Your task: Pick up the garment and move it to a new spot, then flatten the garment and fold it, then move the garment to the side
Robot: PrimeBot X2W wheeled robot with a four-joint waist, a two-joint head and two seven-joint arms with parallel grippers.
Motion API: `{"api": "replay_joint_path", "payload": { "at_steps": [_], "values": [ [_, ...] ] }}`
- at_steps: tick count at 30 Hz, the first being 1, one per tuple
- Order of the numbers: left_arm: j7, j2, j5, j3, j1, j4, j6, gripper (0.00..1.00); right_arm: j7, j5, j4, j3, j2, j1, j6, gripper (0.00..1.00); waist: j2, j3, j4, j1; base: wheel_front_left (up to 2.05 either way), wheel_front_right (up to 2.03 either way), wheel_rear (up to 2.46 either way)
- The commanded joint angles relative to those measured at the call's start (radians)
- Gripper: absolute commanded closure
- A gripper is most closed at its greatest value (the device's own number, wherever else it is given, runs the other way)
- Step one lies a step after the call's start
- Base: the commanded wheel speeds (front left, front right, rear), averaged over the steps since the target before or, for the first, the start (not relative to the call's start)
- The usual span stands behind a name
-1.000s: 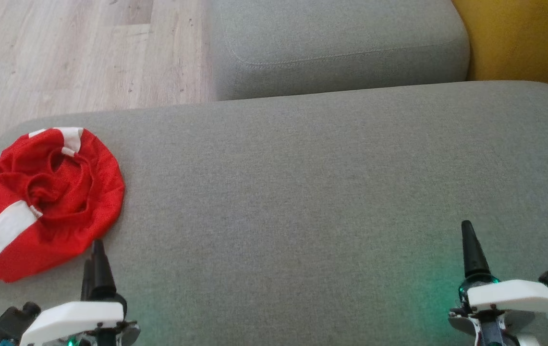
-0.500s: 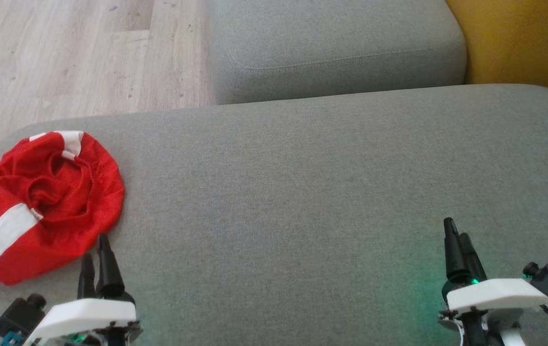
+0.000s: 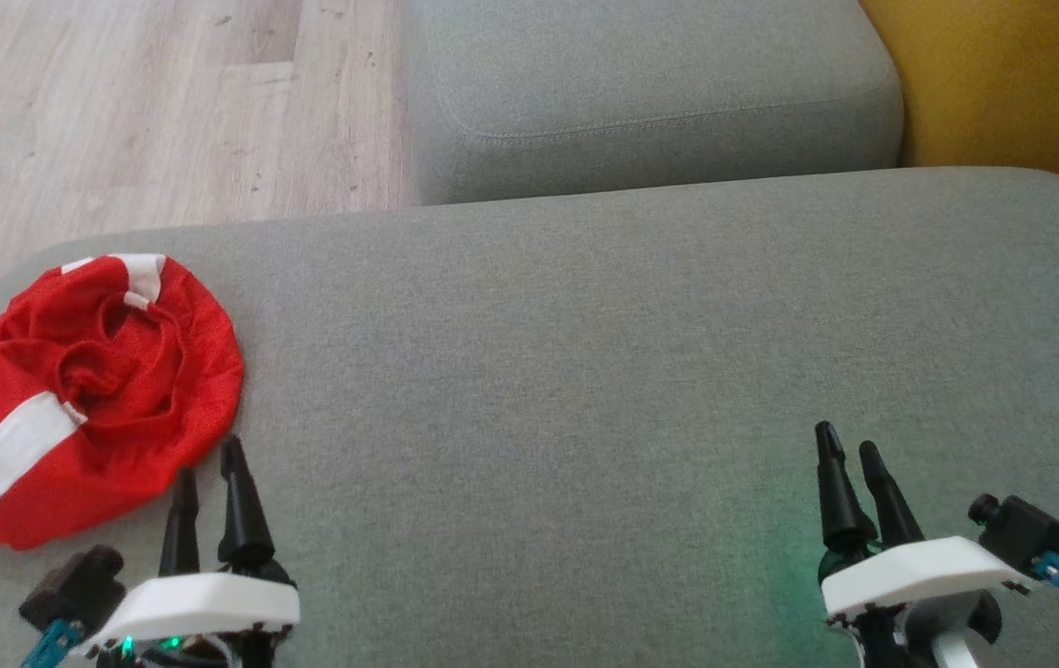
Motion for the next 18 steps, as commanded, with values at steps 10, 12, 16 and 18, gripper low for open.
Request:
{"api": "replay_joint_path", "payload": {
  "at_steps": [10, 12, 16, 18],
  "values": [
    [-0.043, 0.006, 0.159, -0.014, -0.023, -0.058, 0.000, 0.00, -0.045, -0.145, -0.029, 0.064, -0.008, -0.059, 0.005, 0.00, 0.0000, -0.015, 0.000, 0.0000, 0.00, 0.00, 0.00],
    [-0.049, 0.007, 0.186, -0.019, -0.021, -0.059, 0.003, 0.00, -0.051, -0.168, -0.028, 0.071, -0.008, -0.060, 0.006, 0.00, 0.0000, -0.017, 0.000, 0.0000, 0.00, 0.00, 0.00],
    [-0.061, 0.007, 0.222, -0.028, -0.018, -0.063, 0.003, 0.00, -0.062, -0.216, -0.026, 0.085, -0.008, -0.058, 0.006, 0.00, 0.0000, -0.022, 0.002, 0.0000, 0.00, 0.00, 0.00],
    [-0.066, 0.007, 0.248, -0.032, -0.017, -0.066, 0.003, 0.00, -0.068, -0.240, -0.027, 0.092, -0.008, -0.057, 0.006, 0.00, 0.0000, -0.024, 0.003, 0.0000, 0.00, 0.00, 0.00]
  ]
}}
